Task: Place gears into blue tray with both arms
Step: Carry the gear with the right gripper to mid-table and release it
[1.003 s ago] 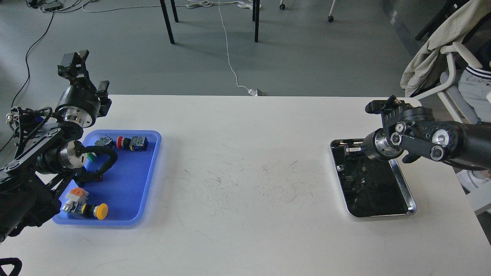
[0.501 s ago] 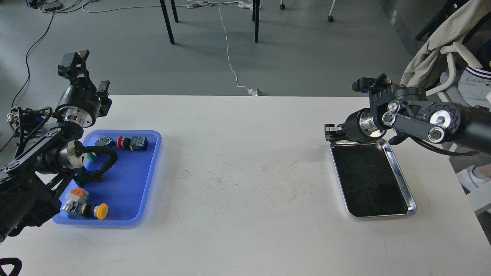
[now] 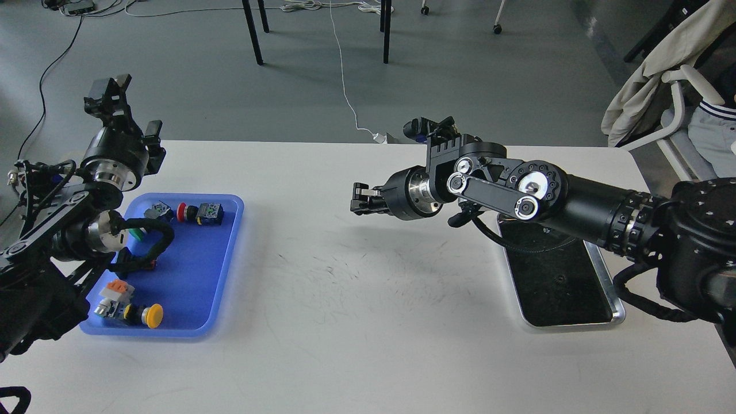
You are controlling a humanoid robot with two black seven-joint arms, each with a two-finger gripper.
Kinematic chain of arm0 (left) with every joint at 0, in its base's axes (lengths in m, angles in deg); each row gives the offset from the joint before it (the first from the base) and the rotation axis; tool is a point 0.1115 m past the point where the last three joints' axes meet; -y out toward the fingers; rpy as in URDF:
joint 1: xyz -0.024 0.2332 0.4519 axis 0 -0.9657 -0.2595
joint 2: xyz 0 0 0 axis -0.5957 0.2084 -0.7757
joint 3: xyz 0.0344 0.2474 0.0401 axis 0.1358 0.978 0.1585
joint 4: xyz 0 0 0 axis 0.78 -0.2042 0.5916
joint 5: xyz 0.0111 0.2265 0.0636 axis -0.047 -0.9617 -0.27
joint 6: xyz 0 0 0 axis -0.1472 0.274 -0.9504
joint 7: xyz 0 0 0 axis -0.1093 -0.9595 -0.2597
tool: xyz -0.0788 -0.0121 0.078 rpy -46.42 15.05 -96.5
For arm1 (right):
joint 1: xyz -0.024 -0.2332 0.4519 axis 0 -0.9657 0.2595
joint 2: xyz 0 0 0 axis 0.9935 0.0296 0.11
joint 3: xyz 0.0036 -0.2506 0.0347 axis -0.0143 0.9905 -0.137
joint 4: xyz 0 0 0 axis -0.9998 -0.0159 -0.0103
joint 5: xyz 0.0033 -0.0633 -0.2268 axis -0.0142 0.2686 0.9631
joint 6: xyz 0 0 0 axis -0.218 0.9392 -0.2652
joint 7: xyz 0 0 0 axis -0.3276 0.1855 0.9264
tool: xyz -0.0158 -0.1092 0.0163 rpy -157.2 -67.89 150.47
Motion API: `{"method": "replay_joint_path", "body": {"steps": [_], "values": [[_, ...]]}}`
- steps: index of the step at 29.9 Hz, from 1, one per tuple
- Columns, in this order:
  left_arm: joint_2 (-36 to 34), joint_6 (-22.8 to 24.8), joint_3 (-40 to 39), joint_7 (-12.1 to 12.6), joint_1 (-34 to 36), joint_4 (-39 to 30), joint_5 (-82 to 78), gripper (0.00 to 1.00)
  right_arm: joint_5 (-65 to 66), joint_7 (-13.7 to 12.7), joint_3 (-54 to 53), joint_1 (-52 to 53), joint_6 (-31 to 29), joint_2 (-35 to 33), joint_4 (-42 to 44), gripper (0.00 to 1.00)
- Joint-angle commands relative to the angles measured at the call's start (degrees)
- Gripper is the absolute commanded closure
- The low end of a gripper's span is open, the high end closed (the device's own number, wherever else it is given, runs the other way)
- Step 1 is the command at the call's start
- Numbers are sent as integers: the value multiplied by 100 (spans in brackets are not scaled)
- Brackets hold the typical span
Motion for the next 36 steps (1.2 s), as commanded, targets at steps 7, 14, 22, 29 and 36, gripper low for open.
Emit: {"method": "replay_joint_path", "body": {"steps": [7, 14, 22, 29, 36], "values": [[-39, -1, 2, -4, 0, -1, 12, 2, -495, 135, -309, -539, 285, 36, -307, 98], [-48, -1, 2, -4, 0, -1, 12, 2, -760, 117, -46, -978, 293, 36, -800, 98], [-39, -1, -7, -4, 0, -1, 12, 2, -760, 126, 201, -1120, 601, 36, -835, 94], [-39, -1, -25, -4, 0, -1, 12, 2, -760, 135, 210, -1120, 767, 36, -888, 61], [-21, -9, -25, 13, 0, -1, 12, 2, -769, 126, 183, -1085, 1023, 36, -809, 3]]}}
